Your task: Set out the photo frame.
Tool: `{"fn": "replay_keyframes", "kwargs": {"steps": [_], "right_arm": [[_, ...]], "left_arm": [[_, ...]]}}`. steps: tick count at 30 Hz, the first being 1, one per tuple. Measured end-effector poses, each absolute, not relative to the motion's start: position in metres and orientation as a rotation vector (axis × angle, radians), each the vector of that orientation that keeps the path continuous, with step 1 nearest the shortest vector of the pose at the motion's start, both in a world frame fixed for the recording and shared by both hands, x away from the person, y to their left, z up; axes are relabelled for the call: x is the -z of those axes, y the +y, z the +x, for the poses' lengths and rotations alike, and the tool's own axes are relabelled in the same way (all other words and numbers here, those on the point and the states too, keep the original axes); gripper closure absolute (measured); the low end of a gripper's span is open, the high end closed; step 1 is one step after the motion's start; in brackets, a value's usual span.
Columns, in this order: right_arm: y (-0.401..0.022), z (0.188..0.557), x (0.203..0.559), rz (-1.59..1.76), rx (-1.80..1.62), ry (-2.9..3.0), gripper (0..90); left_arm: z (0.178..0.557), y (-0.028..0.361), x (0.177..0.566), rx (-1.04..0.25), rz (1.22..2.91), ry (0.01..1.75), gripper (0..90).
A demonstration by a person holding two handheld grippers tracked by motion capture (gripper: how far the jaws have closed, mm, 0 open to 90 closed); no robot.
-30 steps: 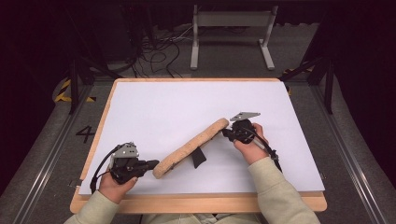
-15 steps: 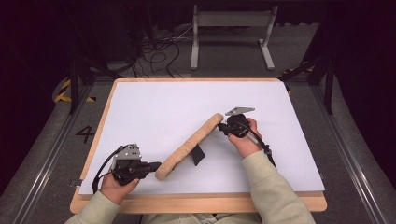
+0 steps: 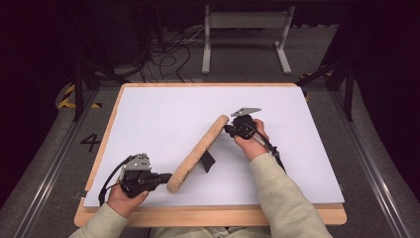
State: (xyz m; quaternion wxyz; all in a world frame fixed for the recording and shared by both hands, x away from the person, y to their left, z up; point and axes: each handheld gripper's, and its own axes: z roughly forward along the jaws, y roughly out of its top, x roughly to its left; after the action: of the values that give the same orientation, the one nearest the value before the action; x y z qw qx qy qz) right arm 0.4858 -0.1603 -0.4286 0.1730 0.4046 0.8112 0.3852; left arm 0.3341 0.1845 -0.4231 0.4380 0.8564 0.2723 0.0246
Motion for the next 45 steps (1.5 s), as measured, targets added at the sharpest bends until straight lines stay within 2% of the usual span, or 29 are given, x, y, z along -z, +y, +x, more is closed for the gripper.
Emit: {"fn": "replay_keyframes", "kwargs": {"steps": [10, 21, 26, 31, 38, 45], "right_arm": [[-0.147, 0.497, 0.422, 1.102, -1.063, 2.33, 90.0], [-0.154, 0.492, 0.421, 1.105, -1.032, 2.329, 88.0], [-0.17, 0.47, 0.414, 1.097, -1.045, 2.325, 88.0], [-0.189, 0.443, 0.408, 1.079, -1.081, 2.315, 87.7], [-0.211, 0.414, 0.411, 1.095, -1.134, 2.307, 87.3], [-0.217, 0.402, 0.41, 1.108, -1.132, 2.343, 85.9]], "left_arm": [[0.333, 0.181, 0.423, -0.047, 2.134, 0.661, 90.0], [0.331, 0.18, 0.423, -0.049, 2.148, 0.642, 90.0], [0.333, 0.185, 0.426, -0.056, 2.164, 0.693, 90.0], [0.336, 0.185, 0.433, 0.011, 2.241, 0.724, 90.0], [0.334, 0.178, 0.433, 0.044, 2.273, 0.706, 90.0], [0.331, 0.166, 0.433, 0.078, 2.292, 0.658, 90.0]]}}
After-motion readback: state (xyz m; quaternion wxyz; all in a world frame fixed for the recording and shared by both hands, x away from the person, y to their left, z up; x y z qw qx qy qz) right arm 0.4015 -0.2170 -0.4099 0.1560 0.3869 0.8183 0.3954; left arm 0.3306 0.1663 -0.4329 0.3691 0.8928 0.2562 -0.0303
